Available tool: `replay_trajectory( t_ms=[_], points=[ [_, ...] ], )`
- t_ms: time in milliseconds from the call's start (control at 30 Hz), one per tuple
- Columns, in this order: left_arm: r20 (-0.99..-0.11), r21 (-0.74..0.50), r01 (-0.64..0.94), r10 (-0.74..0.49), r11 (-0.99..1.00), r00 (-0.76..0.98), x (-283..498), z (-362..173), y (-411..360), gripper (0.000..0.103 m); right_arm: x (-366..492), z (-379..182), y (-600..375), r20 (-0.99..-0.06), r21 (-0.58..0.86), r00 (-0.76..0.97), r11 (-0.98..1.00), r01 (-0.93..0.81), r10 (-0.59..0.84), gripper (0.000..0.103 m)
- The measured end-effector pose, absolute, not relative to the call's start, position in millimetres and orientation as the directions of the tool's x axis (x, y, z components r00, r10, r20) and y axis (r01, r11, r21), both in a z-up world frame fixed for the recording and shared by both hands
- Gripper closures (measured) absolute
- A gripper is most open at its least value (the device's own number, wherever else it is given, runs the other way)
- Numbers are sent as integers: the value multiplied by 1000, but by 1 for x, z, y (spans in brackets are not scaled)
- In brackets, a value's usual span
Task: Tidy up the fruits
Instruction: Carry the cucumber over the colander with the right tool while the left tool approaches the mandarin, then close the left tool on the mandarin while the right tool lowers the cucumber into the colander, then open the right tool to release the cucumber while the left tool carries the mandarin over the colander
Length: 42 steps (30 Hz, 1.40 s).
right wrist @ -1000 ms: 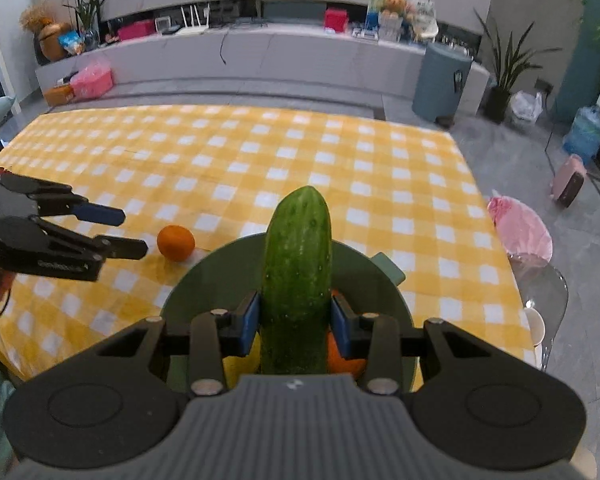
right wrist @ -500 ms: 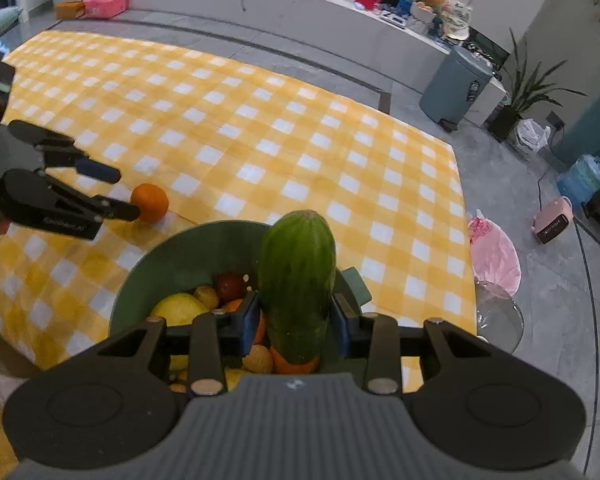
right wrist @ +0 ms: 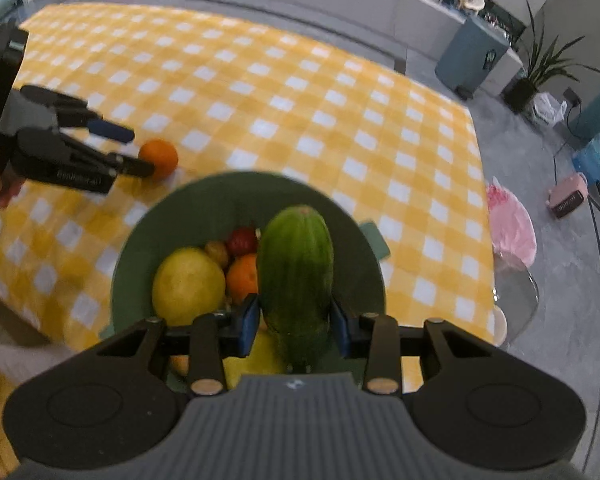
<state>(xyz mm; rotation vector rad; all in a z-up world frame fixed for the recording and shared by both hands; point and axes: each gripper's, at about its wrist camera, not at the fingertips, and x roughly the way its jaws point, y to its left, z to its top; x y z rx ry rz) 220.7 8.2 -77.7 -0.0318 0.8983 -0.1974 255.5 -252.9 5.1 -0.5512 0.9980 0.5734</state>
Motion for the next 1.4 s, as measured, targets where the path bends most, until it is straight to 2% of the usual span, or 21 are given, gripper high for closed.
replay_trajectory(
  t_ms=[300,767,867,967,1133,1267,1400],
  points=[
    [-777,-100,159,-177,982,605,228,-82,3,38,278,-19,-244,-849,-134,454,719,-681,272,68],
    [-789,-63,166,-151,984,596,236,-89,-1,38,279,-32,-276,-810,16,452,786,-618,372,66],
    [-782,-53,178,-151,983,604,234,-89,-4,42,267,-38,-285,-803,12,467,795,-607,369,65],
    [-781,-52,190,-159,980,604,233,-90,-6,51,259,-45,-293,-789,22,483,803,-596,379,65],
    [-779,-9,200,-132,980,613,230,-90,-15,52,256,-53,-299,-755,59,509,816,-575,413,64],
    [-783,-14,185,-126,983,609,231,-89,-15,53,253,-53,-298,-746,34,528,814,-580,407,65],
    [-789,-11,184,-122,983,602,232,-88,-16,52,244,-40,-289,-749,-76,554,783,-617,364,67]
  ],
)
